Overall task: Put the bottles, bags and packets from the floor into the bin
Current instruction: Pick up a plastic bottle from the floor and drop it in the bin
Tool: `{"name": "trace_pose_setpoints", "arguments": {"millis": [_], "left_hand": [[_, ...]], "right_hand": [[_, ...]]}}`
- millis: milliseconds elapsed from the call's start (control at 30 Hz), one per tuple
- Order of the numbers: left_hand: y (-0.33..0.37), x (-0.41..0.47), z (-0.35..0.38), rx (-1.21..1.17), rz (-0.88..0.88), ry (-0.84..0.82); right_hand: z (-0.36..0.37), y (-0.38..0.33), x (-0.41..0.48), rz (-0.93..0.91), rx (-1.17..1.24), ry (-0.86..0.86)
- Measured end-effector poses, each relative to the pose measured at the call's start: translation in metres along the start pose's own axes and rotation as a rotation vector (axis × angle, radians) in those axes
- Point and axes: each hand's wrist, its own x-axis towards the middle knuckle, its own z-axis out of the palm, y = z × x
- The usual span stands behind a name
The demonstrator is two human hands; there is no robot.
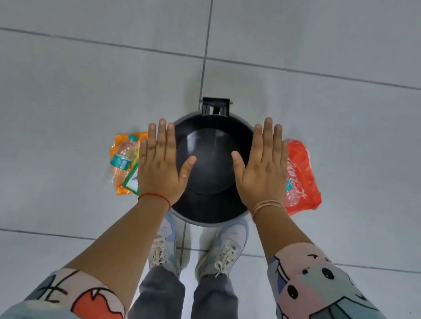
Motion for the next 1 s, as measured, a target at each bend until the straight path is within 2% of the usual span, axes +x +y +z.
{"name": "trace_pose_setpoints", "arguments": {"millis": [200,400,467,533,633,733,800,833,933,1000], "left_hand": [[-0.006,0.006,0.037,0.014,0.044,0.015],[-0.007,0.009,0.045,0.090,0.050,0.051],[-0.005,0.009,0.044,0.083,0.045,0.039],[-0.004,0.009,0.042,0.087,0.039,0.031],[-0.004,0.009,0.040,0.077,0.034,0.045],[-0.003,0.010,0.042,0.081,0.047,0.065],[-0.004,0.010,0.044,0.093,0.044,0.076],[-0.004,0.010,0.044,0.096,0.044,0.087],[-0.005,0.010,0.047,0.091,0.062,0.119],[-0.005,0.010,0.047,0.082,0.086,0.140]], "right_hand": [[0.043,0.018,-0.009,0.024,-0.038,-0.060],[0.062,0.024,-0.009,0.014,-0.071,0.003],[0.061,0.024,-0.008,0.016,0.017,0.032],[0.057,0.027,-0.009,0.034,0.202,0.135],[0.054,0.043,-0.005,0.275,0.418,0.371],[0.066,0.064,-0.002,0.610,0.483,0.439],[0.082,0.080,-0.003,0.739,0.448,0.332],[0.091,0.088,-0.003,0.762,0.390,0.225],[0.115,0.104,-0.008,0.742,0.169,-0.166],[0.124,0.108,-0.008,0.719,0.141,-0.264]]}}
